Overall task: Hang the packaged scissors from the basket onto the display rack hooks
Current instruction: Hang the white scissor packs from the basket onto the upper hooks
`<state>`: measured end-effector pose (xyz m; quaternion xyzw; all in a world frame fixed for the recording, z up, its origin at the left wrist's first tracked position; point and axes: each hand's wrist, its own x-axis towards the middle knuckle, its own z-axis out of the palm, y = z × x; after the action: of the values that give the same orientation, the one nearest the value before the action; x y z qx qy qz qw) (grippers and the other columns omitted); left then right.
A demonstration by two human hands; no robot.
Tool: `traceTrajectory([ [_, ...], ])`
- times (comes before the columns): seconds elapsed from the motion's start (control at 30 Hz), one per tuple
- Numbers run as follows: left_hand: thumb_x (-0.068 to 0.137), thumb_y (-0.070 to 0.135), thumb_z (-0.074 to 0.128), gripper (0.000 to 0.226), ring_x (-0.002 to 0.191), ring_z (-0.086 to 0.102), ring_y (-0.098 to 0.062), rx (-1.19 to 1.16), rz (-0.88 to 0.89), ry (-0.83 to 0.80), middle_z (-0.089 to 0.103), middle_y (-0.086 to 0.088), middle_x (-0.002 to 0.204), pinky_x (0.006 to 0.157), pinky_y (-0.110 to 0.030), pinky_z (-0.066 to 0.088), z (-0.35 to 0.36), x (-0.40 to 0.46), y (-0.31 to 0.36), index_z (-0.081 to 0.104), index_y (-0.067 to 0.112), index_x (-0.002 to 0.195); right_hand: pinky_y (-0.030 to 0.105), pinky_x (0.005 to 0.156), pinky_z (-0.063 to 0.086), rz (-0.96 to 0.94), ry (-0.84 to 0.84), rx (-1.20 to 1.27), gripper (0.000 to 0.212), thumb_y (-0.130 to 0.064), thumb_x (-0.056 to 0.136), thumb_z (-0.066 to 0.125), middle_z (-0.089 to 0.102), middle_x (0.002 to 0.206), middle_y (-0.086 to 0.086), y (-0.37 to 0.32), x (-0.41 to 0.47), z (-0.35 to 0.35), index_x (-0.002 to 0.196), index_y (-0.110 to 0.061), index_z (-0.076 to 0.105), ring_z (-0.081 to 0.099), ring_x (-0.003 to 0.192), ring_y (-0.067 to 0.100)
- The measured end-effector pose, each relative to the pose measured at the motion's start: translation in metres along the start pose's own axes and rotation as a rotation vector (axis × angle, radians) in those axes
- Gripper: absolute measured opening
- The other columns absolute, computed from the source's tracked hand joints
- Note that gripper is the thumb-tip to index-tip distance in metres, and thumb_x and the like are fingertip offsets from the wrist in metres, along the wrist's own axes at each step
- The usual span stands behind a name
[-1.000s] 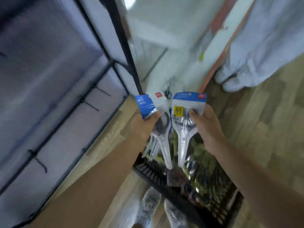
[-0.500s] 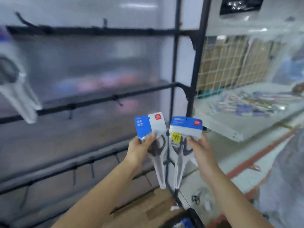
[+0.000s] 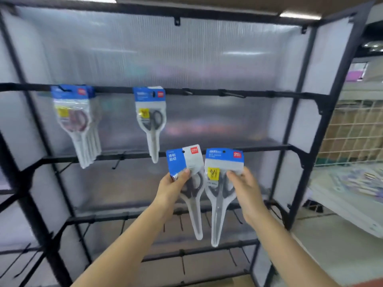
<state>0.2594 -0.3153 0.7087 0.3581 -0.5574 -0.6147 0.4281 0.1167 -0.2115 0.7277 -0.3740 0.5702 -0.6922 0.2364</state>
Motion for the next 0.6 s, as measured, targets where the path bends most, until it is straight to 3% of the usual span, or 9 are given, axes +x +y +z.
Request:
traceTrajectory([
  [0.1,0.088,0.033,0.063,0.02,0.096,0.066,-0.031,-0.005,-0.001,0.057,0.072,-0.007,0.097,0.089,-0.054,0.051,-0.029,0.0,0.0,0.064,0.017,0.1,0.012,0.06,0.045,0.071,-0.052,0.051,0.013,-0.013,0.094,0.054,0.066,0.091,-0.009,0.011,-0.007,0.03,0.096,-0.024,0.059,0.062,0.079,0.001],
  [0.2,0.088,0.03,0.063,0.016,0.095,0.066,-0.029,-0.039,0.009,0.114,0.072,-0.005,0.096,0.092,-0.054,0.049,-0.053,0.003,0.008,0.064,0.017,0.097,0.007,0.055,0.045,0.079,-0.096,0.053,0.006,-0.017,0.094,0.055,0.068,0.088,-0.007,0.011,-0.005,0.054,0.095,-0.018,0.061,0.064,0.071,-0.006],
  [0.37,0.088,0.027,0.063,0.015,0.093,0.066,-0.022,-0.085,0.07,0.148,0.072,-0.004,0.099,0.093,-0.043,0.05,-0.086,0.008,0.033,0.065,0.017,0.1,0.006,0.056,0.045,-0.042,-0.141,0.061,0.012,-0.02,0.093,0.056,0.069,0.089,-0.006,-0.018,0.012,0.088,0.098,-0.011,0.062,0.064,0.071,-0.008],
  [0.6,0.086,0.027,0.065,0.021,0.103,0.064,-0.032,-0.064,0.177,0.157,0.071,-0.009,0.104,0.098,-0.053,0.046,-0.122,0.022,0.062,0.066,0.016,0.103,0.011,0.069,0.048,-0.201,-0.223,0.089,0.008,-0.015,0.092,0.057,0.068,0.093,-0.01,-0.064,0.036,0.136,0.097,-0.019,0.061,0.064,0.082,-0.005],
])
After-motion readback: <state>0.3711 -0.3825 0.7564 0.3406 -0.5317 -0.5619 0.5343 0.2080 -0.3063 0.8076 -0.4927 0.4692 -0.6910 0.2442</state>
